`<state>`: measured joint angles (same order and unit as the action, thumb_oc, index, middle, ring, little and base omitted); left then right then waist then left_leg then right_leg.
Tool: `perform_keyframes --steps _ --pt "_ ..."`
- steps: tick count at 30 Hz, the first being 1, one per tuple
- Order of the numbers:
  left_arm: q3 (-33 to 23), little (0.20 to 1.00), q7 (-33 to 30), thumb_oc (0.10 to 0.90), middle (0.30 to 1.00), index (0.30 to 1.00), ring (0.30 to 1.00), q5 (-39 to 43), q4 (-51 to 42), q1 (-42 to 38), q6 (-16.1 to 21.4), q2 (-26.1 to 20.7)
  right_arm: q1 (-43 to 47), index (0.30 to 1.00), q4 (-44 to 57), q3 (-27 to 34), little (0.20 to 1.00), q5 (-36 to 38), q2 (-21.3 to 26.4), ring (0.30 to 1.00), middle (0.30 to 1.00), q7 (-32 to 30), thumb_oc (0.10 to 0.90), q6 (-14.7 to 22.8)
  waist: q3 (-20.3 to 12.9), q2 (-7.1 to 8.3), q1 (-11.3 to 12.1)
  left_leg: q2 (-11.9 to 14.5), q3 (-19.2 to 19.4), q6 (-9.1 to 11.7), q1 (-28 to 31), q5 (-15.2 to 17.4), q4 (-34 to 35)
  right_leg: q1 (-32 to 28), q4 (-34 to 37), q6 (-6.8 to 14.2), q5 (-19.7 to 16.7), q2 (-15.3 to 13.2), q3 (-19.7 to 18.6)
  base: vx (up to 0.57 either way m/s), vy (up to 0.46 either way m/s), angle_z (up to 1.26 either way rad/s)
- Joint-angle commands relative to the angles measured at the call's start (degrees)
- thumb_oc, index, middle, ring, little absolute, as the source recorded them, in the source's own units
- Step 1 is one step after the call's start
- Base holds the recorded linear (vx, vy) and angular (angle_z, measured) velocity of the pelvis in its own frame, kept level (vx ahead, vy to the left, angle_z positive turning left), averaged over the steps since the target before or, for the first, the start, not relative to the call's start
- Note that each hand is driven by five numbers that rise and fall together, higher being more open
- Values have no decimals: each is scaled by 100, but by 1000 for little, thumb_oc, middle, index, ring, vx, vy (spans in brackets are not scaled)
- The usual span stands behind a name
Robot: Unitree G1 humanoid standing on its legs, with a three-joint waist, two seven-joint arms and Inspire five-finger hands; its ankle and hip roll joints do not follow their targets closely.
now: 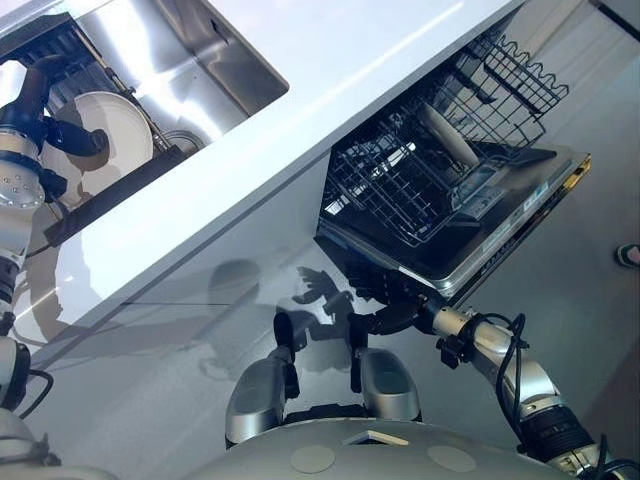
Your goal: Pick up plates and place into dishwasher.
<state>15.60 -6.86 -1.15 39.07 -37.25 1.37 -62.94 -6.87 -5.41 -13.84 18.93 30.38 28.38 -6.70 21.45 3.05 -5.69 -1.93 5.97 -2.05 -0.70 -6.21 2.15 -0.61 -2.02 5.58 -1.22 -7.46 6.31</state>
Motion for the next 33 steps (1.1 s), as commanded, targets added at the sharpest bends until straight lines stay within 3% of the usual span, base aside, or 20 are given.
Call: perform_keyframes --steps 1,4,11,15,16,20,23,24,26,27,30,32,33 --pt "31 900 -21 800 900 900 900 70 119 -1018 281 -324 93 900 398 14 900 190 139 900 900 30 800 642 -244 -190 -95 -295 468 -287 91 1091 -606 826 -677 458 -328 228 -237 -23 27 -9" --pt "197 900 460 800 900 900 900 103 196 -1158 104 -261 132 900 404 11 900 187 131 900 900 18 800 656 -207 -193 -112 -302 476 -294 38 1085 -619 876 -694 445 -353 228 -259 -33 23 -2" --pt "716 900 3003 800 900 900 900 223 308 -1313 -838 -276 229 900 563 97 900 209 233 900 900 -68 800 445 -157 -308 -156 -328 469 -283 16 1035 -581 925 -727 421 -410 207 -282 -30 34 3" --pt "867 900 3985 800 900 900 900 866 162 -1142 -895 -542 144 900 627 254 900 240 370 900 900 -33 800 350 -161 -435 -146 -361 454 -270 72 1017 -543 866 -712 414 -415 162 -244 -18 36 -5" --pt "860 730 4058 630 754 754 754 1078 78 -1080 -914 -602 114 900 619 273 900 241 381 900 900 -27 800 366 -166 -456 -138 -366 445 -264 92 1013 -533 847 -706 414 -414 152 -231 0 0 0" --pt "625 324 4355 224 406 406 406 1690 -293 -737 -888 -727 -1 900 631 360 900 310 416 900 900 12 800 365 -226 -524 -89 -403 400 -247 206 1014 -479 729 -663 413 -379 100 -137 1 1 2" --pt "409 326 4222 226 408 408 408 1971 -649 -498 -844 -716 -45 900 620 350 900 298 360 900 900 16 800 375 -317 -565 -31 -421 353 -227 280 1000 -409 653 -633 409 -330 76 -68 -8 -12 1" --pt "318 384 4145 284 458 458 458 2110 -768 -417 -835 -701 -52 900 623 337 900 325 340 900 900 0 800 357 -375 -576 -1 -424 331 -212 306 988 -379 613 -611 407 -291 74 -34 -30 -54 9" --pt "166 381 4018 281 455 455 455 2261 -936 -283 -757 -676 -56 900 599 312 900 318 290 900 900 5 800 367 -481 -601 46 -436 285 -197 355 972 -325 534 -586 399 -221 73 23 -28 -68 12" --pt "99 433 3893 333 500 500 500 2274 -988 -250 -710 -638 -45 900 591 292 900 330 273 900 900 -11 800 354 -529 -609 65 -437 270 -192 380 970 -306 512 -586 392 -189 73 48 -27 -76 14" --pt "-28 439 3682 339 505 505 505 2251 -1020 -233 -570 -590 -45 900 526 205 900 312 187 900 900 -52 800 403 -666 -639 119 -427 242 -172 448 954 -234 423 -585 383 -75 83 129 -29 -77 17" --pt "-83 354 3637 254 432 432 432 2268 -995 -235 -506 -610 -49 900 495 150 900 309 139 900 900 -95 800 418 -754 -653 148 -416 216 -160 486 944 -199 365 -587 376 -7 103 165 -31 -89 9" --pt "-127 384 3628 284 458 458 458 2232 -986 -220 -444 -619 -54 900 460 135 900 302 117 900 900 -96 800 440 -797 -659 160 -404 209 -150 507 940 -183 336 -583 375 21 115 183 -27 -85 5"
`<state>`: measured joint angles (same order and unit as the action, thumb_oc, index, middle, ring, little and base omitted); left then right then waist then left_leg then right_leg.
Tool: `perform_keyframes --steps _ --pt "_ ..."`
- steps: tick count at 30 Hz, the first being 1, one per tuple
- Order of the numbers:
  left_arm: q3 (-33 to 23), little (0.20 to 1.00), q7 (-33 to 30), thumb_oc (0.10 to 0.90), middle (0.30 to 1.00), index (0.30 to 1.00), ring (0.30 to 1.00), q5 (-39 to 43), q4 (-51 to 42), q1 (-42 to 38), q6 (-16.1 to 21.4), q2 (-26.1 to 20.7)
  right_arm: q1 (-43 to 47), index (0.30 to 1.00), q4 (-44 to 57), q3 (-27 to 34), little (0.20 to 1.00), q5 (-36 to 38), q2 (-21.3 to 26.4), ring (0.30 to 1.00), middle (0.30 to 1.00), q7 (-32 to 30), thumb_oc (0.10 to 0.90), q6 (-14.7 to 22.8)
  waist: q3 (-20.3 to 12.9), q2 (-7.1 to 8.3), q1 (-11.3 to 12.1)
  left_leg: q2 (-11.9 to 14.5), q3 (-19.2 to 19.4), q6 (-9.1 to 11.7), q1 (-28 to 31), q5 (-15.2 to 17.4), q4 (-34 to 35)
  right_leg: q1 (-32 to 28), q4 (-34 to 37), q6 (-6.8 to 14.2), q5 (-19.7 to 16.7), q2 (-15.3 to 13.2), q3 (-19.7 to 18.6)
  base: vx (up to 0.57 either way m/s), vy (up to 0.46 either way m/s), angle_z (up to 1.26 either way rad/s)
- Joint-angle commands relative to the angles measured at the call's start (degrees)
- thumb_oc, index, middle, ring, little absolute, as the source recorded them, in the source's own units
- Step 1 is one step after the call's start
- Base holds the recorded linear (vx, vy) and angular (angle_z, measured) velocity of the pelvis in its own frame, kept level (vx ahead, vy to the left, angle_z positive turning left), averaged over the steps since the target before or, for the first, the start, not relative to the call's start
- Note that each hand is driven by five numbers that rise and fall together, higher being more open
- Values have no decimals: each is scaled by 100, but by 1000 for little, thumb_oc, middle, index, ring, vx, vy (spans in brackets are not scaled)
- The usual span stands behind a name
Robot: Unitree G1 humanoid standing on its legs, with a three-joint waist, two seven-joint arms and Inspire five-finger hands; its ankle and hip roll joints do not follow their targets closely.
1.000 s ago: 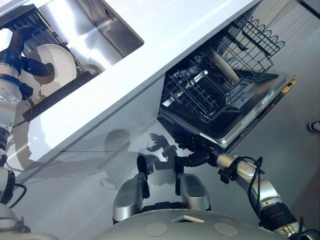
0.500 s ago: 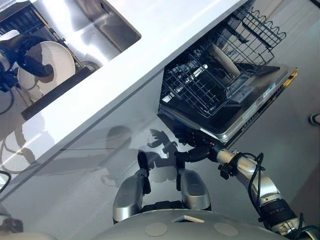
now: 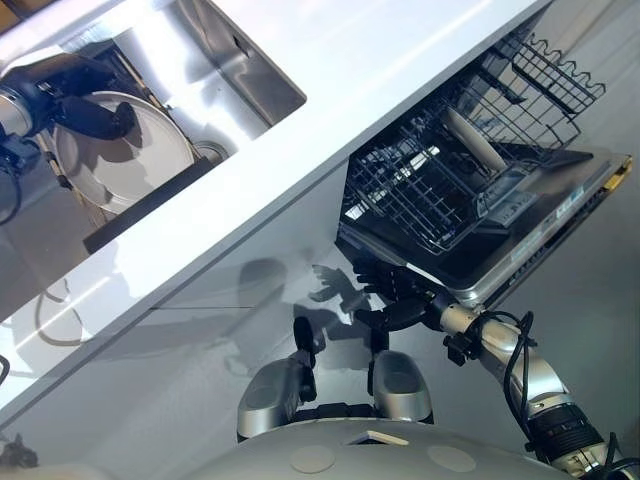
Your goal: Pick up plates and place into dishwasher.
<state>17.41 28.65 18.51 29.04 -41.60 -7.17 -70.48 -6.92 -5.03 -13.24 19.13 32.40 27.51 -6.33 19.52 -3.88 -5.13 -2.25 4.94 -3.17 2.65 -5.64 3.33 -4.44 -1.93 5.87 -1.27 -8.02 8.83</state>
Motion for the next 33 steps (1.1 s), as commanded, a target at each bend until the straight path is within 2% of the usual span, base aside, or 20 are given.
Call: perform_keyframes --steps 1,7,10,12,15,16,18,19,20,21,23,24,27,29,33 --pt "-341 367 47 267 444 444 444 346 -5 234 396 96 -60 900 402 61 900 275 -98 900 900 2 800 420 -644 33 108 -372 304 -35 197 879 -281 695 -587 346 28 180 -62 -20 -94 1" --pt "-529 332 138 232 413 413 413 350 60 344 543 38 -104 900 324 73 900 316 -104 900 900 2 800 482 -842 18 135 -310 224 37 340 856 -151 433 -323 255 178 316 -42 -15 -104 4" --pt "-580 216 27 116 314 314 314 277 81 417 741 6 -86 900 364 90 900 447 -58 900 900 -3 800 549 -918 31 144 -279 206 78 395 846 -106 287 -184 200 217 382 -31 -30 -118 10" --pt "-644 200 -165 100 300 300 300 210 55 463 844 -17 -80 900 393 116 900 455 -39 900 900 -43 800 671 -943 36 148 -266 199 98 413 838 -90 236 -125 181 222 408 -23 -36 -105 1" --pt "-812 200 -971 100 300 300 300 -300 76 470 1055 -55 64 900 669 293 900 763 134 900 900 -271 800 888 -990 50 150 -227 165 144 466 816 -40 131 -27 126 248 479 -4 -52 -135 3" --pt "-944 200 -1305 100 300 300 300 -603 88 474 1175 -64 227 900 809 467 900 1015 262 900 900 -427 800 907 -1022 66 170 -204 155 164 476 810 -31 93 6 93 263 507 8 -76 -180 4" --pt "-1124 200 -1972 100 300 300 300 -1226 126 539 1402 -104 505 900 944 707 900 1218 372 900 900 -817 800 1195 -1053 71 195 -169 117 189 514 806 0 21 40 43 312 552 19 -70 -156 3" --pt "-1168 200 -2120 100 300 300 300 -1342 140 566 1467 -125 570 900 959 756 900 1275 392 900 900 -917 800 1264 -1084 70 207 -160 116 195 490 791 9 36 60 27 300 563 16 -64 -130 2" --pt "-1279 200 -2345 100 300 300 300 -1517 131 646 1513 -154 678 900 958 858 900 1317 384 900 900 -1072 800 1375 -1106 65 231 -144 101 203 487 780 19 22 73 -2 312 580 19 -69 -153 1" --pt "-1448 200 -2688 100 300 300 300 -1829 163 826 1740 -215 786 900 1036 1019 900 1261 337 900 900 -1405 800 1581 -1141 58 279 -126 77 218 481 755 37 2 90 -29 323 606 36 -60 -173 -1" --pt "-1712 200 -2991 100 300 300 300 -1971 95 1110 1857 -262 845 900 1096 1201 900 1241 286 900 900 -1734 800 1692 -1176 49 308 -105 61 234 487 738 60 -33 110 -54 342 618 67 -42 -161 -3" --pt "-2010 200 -3327 100 300 300 300 -2055 -72 1413 1960 -199 895 900 1141 1416 900 1152 194 900 900 -2152 800 1787 -1218 46 347 -83 34 249 493 731 63 -68 129 -88 371 641 83 -26 -172 2" --pt "-2414 200 -3650 100 300 300 300 -2164 -450 1820 2011 42 953 900 1186 1663 900 840 21 900 900 -2817 800 1999 -1266 40 359 -48 7 259 518 747 41 -116 130 -143 417 679 89 -15 -150 6" --pt "-2550 200 -3804 100 300 300 300 -2305 -831 2008 1878 257 1011 900 1358 1832 900 429 -27 900 900 -3332 800 2207 -1300 34 341 -22 -5 278 542 737 54 -137 120 -176 444 715 84 -4 -132 8" --pt "-2373 200 -4011 100 300 300 300 -2461 -1125 1891 1923 497 1411 900 1713 1974 900 -20 317 900 900 -3971 800 2594 -1367 -11 297 10 -9 336 562 710 61 -163 80 -233 486 765 56 3 -97 2"
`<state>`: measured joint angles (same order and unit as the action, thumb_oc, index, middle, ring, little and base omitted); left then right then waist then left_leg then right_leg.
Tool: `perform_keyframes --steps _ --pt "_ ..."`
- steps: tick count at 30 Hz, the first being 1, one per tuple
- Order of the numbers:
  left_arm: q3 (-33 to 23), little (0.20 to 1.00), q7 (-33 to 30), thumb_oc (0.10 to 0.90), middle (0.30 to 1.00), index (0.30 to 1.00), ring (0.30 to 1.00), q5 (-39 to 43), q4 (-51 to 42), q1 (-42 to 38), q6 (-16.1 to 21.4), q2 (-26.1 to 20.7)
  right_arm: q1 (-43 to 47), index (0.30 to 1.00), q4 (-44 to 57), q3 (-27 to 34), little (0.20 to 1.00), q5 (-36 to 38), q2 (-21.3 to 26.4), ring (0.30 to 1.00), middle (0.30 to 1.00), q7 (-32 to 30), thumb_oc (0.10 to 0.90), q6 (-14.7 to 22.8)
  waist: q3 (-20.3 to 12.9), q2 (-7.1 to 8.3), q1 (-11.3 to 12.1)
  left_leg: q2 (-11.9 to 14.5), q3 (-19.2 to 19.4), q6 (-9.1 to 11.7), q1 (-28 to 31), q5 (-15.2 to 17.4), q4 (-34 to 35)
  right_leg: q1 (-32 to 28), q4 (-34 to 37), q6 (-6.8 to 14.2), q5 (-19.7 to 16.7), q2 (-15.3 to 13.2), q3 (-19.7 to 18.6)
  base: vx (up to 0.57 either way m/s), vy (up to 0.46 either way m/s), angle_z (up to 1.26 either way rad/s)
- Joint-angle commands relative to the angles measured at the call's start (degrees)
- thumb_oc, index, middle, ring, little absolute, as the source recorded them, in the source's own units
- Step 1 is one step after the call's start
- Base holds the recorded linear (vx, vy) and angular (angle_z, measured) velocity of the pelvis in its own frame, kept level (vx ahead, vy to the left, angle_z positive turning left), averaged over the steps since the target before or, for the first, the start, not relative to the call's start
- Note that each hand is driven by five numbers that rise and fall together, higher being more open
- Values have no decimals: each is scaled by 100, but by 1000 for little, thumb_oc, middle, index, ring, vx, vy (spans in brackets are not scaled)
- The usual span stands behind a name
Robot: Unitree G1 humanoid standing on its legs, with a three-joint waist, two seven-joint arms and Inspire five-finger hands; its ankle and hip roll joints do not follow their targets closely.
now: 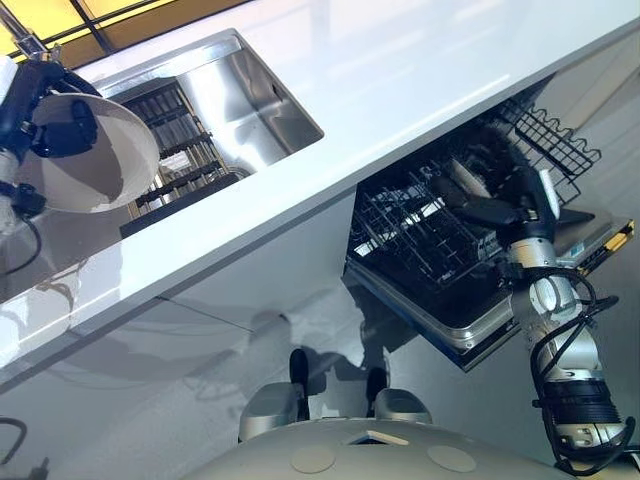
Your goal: Pick up plates and place into dishwasher.
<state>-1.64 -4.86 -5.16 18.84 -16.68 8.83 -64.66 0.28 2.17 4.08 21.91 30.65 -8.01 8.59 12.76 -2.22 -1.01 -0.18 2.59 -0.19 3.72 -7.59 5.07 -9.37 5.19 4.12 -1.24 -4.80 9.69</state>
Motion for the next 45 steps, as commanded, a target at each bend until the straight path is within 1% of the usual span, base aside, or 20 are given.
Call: perform_keyframes --steps 1,3,4,6,7,8,10,13,14,17,20,24,31,36,39,41,42,43,44,45 --pt "-423 200 -686 100 300 300 300 -97 -120 -654 336 -78 750 900 1002 237 900 -288 522 900 900 -384 800 1113 -695 -182 -114 -194 225 44 453 904 -116 329 -636 -63 487 445 -30 7 -98 -1" --pt "-265 200 -788 100 300 300 300 -63 -202 -863 423 -60 1012 900 1093 197 900 -287 683 900 900 -242 800 1092 -713 -190 -101 -194 209 66 443 900 -137 317 -647 -85 500 451 -25 6 -79 -2" --pt "-121 200 -865 100 300 300 300 -8 -320 -1091 482 -20 1262 900 1181 89 900 -152 762 900 900 172 800 970 -731 -191 -87 -192 199 85 434 902 -164 304 -653 -97 508 449 1 5 -66 -2" --pt "-25 200 -928 100 300 300 300 -34 -429 -1269 519 -11 1422 900 1264 -6 900 -17 854 900 900 444 800 870 -745 -182 -73 -185 200 105 423 898 -182 293 -648 -107 512 446 29 2 -76 1" --pt "84 200 -1064 100 300 300 300 -142 -589 -1410 620 48 1576 900 1374 -147 900 265 884 900 900 1011 800 653 -771 -169 -49 -176 196 131 403 889 -205 285 -655 -119 522 441 71 -1 -65 5" --pt "103 200 -1083 100 300 300 300 -156 -615 -1431 619 54 1594 900 1389 -158 900 299 895 900 900 1060 800 632 -771 -166 -47 -176 191 133 399 889 -208 284 -654 -121 523 440 78 -5 -70 9" --pt "286 200 -1330 100 300 300 300 -301 -830 -1592 782 187 1795 900 1480 -387 900 690 892 900 900 1740 800 244 -793 -132 -6 -168 165 167 374 869 -222 258 -638 -142 531 439 155 -12 -69 12" --pt "544 200 -1468 100 300 300 300 -372 -1130 -1754 914 493 2058 900 1509 -733 900 956 817 900 900 2057 800 -50 -813 -79 74 -166 84 202 348 840 -228 220 -599 -168 530 435 277 0 -74 13" --pt "665 200 -1489 100 300 300 300 -392 -1300 -1808 959 671 2210 900 1513 -893 900 1061 727 900 900 2082 800 -218 -830 -44 124 -164 41 214 338 834 -232 207 -578 -173 526 431 339 7 -69 20" --pt "813 200 -1424 100 300 300 300 -495 -1727 -1858 867 988 2377 900 1546 -1141 900 1272 485 900 900 2207 800 -452 -851 21 209 -160 -49 223 294 819 -255 195 -541 -193 517 429 422 3 -69 21" --pt "963 200 -1389 100 300 300 300 -679 -2047 -1926 836 1203 2500 900 1615 -1365 900 1601 257 900 900 2271 800 -584 -879 78 272 -144 -101 224 277 814 -273 193 -531 -210 512 441 459 5 -60 7" --pt "1182 200 -1480 100 300 300 300 -886 -2222 -2023 918 1368 2581 900 1608 -1507 900 2081 -44 900 900 2240 800 -551 -902 102 284 -134 -102 222 273 809 -281 196 -537 -219 502 465 437 -6 -16 3" --pt "1583 200 -1362 100 300 300 300 -944 -2418 -2107 955 1726 2571 900 1561 -1645 900 2041 -587 900 900 1641 800 -286 -960 68 264 -152 -77 186 301 803 -232 207 -524 -183 464 450 390 1 5 0" --pt "1757 200 -1242 100 300 300 300 -1065 -2607 -1904 1085 1991 2449 900 1548 -1671 900 2147 -643 900 900 1333 800 -454 -981 59 245 -166 -64 147 331 801 -176 209 -502 -168 441 437 369 8 42 -2" --pt "1808 200 -1207 100 300 300 300 -1174 -2713 -1736 1181 2092 2306 900 1473 -1676 900 2481 -620 900 900 1293 800 -657 -983 65 237 -178 -58 130 354 786 -130 201 -477 -153 413 422 379 4 25 -1" --pt "1845 200 -1254 100 300 300 300 -1166 -2749 -1658 1281 2115 2213 900 1402 -1683 900 2417 -639 900 900 1326 800 -691 -984 75 244 -184 -49 125 359 773 -110 193 -462 -136 392 405 413 0 0 0" --pt "1851 200 -1273 100 300 300 300 -1170 -2771 -1629 1319 2136 2185 716 1394 -1682 686 2375 -627 716 716 1299 586 -711 -985 79 244 -187 -48 121 364 766 -96 188 -452 -131 386 402 422 0 0 0" --pt "1841 200 -1314 100 300 300 300 -1199 -2822 -1583 1374 2170 2156 371 1371 -1684 282 2298 -612 371 371 1254 182 -753 -990 88 252 -191 -49 117 359 758 -88 188 -445 -125 378 398 434 0 0 0" --pt "1837 200 -1393 100 300 300 300 -1264 -2851 -1545 1432 2188 2135 300 1344 -1686 200 2229 -591 300 300 1198 100 -797 -992 97 255 -194 -50 117 357 755 -85 185 -436 -123 374 393 439 0 0 0" --pt "1815 200 -1456 100 300 300 300 -1345 -2864 -1510 1492 2214 2107 300 1317 -1677 200 2127 -584 300 300 1151 100 -809 -995 107 258 -195 -53 116 354 752 -79 187 -431 -122 367 395 439 0 0 0"
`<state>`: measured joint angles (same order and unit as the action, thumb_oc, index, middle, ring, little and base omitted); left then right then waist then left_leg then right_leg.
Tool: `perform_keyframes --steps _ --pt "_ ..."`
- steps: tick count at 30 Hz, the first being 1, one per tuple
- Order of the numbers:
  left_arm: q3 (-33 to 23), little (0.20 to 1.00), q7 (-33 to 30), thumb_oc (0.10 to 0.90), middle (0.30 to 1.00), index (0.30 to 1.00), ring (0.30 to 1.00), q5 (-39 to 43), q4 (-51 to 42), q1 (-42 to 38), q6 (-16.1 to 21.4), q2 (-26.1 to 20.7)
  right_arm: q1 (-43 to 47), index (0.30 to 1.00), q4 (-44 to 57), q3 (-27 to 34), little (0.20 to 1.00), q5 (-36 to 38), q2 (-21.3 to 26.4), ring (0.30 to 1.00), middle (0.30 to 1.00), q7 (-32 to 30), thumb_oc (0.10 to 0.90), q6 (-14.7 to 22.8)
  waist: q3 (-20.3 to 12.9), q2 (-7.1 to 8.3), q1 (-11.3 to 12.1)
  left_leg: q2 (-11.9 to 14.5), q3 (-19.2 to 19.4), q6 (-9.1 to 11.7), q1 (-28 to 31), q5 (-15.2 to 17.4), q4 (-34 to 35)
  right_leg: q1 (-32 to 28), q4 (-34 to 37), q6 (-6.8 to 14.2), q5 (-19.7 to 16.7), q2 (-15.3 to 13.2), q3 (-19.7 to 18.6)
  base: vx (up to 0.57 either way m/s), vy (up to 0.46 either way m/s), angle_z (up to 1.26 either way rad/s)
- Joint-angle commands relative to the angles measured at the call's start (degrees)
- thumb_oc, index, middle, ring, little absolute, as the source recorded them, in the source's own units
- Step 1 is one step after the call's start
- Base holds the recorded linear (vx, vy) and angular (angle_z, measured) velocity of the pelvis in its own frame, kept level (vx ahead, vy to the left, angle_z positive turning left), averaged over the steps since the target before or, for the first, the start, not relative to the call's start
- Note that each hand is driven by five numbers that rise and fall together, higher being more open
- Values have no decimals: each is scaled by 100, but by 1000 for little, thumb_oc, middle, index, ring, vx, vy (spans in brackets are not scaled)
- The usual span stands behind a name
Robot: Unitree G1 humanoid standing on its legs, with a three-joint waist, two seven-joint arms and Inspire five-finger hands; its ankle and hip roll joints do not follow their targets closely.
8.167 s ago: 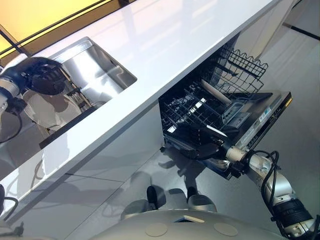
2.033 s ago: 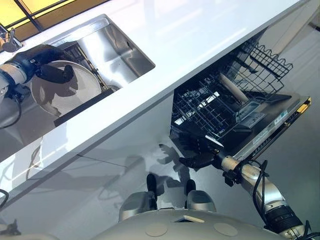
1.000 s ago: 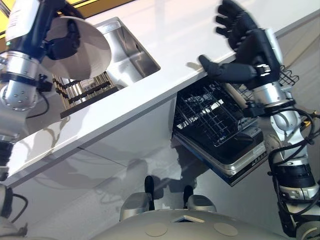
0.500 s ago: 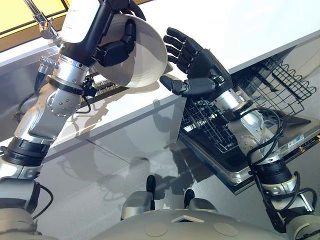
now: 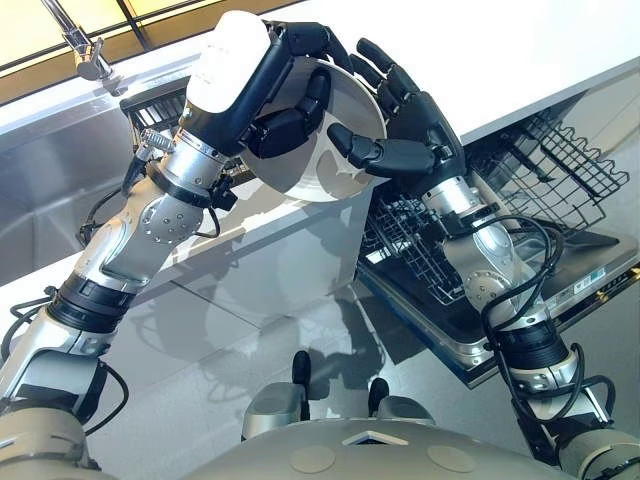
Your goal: Pick up plates and place into dishwasher.
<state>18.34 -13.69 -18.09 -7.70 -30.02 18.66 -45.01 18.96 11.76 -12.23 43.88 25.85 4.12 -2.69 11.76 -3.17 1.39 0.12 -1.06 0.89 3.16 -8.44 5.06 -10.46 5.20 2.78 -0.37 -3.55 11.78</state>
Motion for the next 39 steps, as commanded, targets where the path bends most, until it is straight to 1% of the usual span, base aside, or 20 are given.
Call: perform_keyframes --steps 1,5,6,9,12,14,15,16,17,18,19,22,24,27,29,30,31,33,36,39 --pt "-198 200 -716 100 300 300 300 -164 -247 -150 575 242 189 300 309 -35 200 -179 -67 300 300 -85 100 342 -901 208 19 -225 312 7 403 830 -73 302 -429 16 273 269 235 0 0 0" --pt "-377 200 -1269 100 300 300 300 -648 -452 -128 750 159 105 300 135 42 200 -474 106 300 300 -176 100 211 -922 243 22 -230 287 -1 386 827 -52 322 -440 11 282 275 224 4 16 1" --pt "-398 200 -1328 100 300 300 300 -703 -497 -138 735 135 94 300 111 51 200 -492 151 300 300 -173 100 216 -922 245 18 -231 280 -2 382 825 -49 326 -449 10 287 277 220 -2 35 2" --pt "-463 200 -1571 100 300 300 300 -947 -630 -261 601 -27 0 300 -1 59 200 -588 287 300 300 -123 100 100 -928 253 0 -245 239 -10 373 818 -38 345 -499 13 307 276 194 -2 32 4" --pt "-479 200 -1559 100 300 300 300 -1002 -674 -445 395 -244 -8 300 -77 84 200 -528 398 300 300 -118 100 -6 -937 257 -22 -248 224 -14 377 818 -24 351 -530 21 322 274 175 -2 15 5" --pt "-447 200 -1560 100 300 300 300 -848 -691 -558 261 -390 -17 300 -98 114 200 -455 475 300 300 -163 100 -24 -939 257 -44 -251 225 -21 386 824 -17 362 -560 25 335 275 159 0 0 0" --pt "-460 299 -1514 199 385 385 385 -761 -685 -576 197 -437 -22 300 -124 139 200 -455 487 300 300 -162 100 -4 -941 255 -55 -249 236 -23 391 829 -18 367 -568 24 337 275 144 0 0 0" --pt "-462 485 -1466 385 545 545 545 -618 -662 -583 116 -492 -33 300 -142 150 200 -465 498 300 300 -198 100 46 -944 250 -63 -249 245 -27 398 835 -18 372 -577 29 336 275 121 0 0 0" --pt "-467 900 -1400 800 900 900 900 -356 -619 -567 67 -512 -42 300 -145 167 200 -497 496 300 300 -242 100 73 -948 244 -68 -249 250 -32 405 841 -16 373 -580 31 338 275 103 0 0 0" --pt "-502 900 -1283 800 900 900 900 -161 -572 -514 43 -497 -62 300 -158 190 200 -552 473 300 300 -250 100 114 -944 243 -78 -248 263 -38 416 848 -17 374 -584 32 335 274 80 0 0 0" --pt "-586 900 -1017 800 900 900 900 345 -504 -339 134 -435 -101 300 -163 269 200 -626 456 300 300 -299 100 191 -936 243 -96 -251 290 -52 434 861 -22 366 -578 36 332 278 37 0 0 0" --pt "-797 900 -692 800 900 900 900 730 -513 -43 166 -294 -120 300 -159 370 200 -764 388 300 300 -444 100 300 -928 245 -114 -245 335 -73 479 895 -28 346 -567 35 329 282 -30 0 0 0" --pt "-951 900 -384 800 900 900 900 988 -385 150 24 -226 -39 300 -224 491 200 -1023 320 300 300 -723 100 450 -920 247 -160 -224 425 -92 527 929 -35 322 -540 26 313 298 -127 5 1 -2" --pt "-1101 900 -244 800 900 900 900 1126 -345 286 -102 -277 -2 300 -244 627 200 -1211 336 300 300 -953 100 613 -918 237 -188 -209 481 -103 560 950 -33 302 -511 24 302 311 -203 21 5 -10" --pt "-1363 900 -157 800 900 900 900 1249 -247 500 -219 -360 -26 300 -254 848 200 -1396 384 300 300 -1195 100 846 -928 231 -223 -190 561 -115 583 971 -40 291 -476 27 278 325 -292 36 -1 -24" --pt "-1489 900 -130 800 900 900 900 1302 -171 622 -214 -408 -50 300 -260 961 200 -1299 421 300 300 -1272 100 925 -931 223 -235 -181 597 -118 592 979 -42 286 -457 27 269 331 -325 38 -11 -29" --pt "-1616 900 -120 800 900 900 900 1460 -96 736 -248 -463 -70 300 -271 1095 200 -1165 425 300 300 -1470 100 1022 -939 215 -249 -175 624 -122 601 989 -44 281 -438 25 260 340 -364 32 -13 -28" --pt "-1834 900 -96 800 900 900 900 1553 33 903 -274 -499 -81 300 -415 1324 200 -1127 367 300 300 -1759 100 1237 -956 212 -258 -164 676 -130 611 1014 -49 274 -411 20 255 350 -413 30 -22 -23" --pt "-2103 900 -114 800 900 900 900 1683 234 1075 -317 -588 -95 300 -628 1656 200 -1281 347 300 300 -2359 100 1582 -976 205 -267 -155 725 -148 630 1032 -43 253 -393 12 260 360 -457 32 -27 -11" --pt "-2362 900 -97 800 900 900 900 1797 390 1294 -273 -634 -195 300 -822 2011 200 -1546 431 300 300 -2854 100 1783 -999 205 -262 -152 742 -157 644 1045 -31 234 -386 12 272 371 -482 40 -40 -7"
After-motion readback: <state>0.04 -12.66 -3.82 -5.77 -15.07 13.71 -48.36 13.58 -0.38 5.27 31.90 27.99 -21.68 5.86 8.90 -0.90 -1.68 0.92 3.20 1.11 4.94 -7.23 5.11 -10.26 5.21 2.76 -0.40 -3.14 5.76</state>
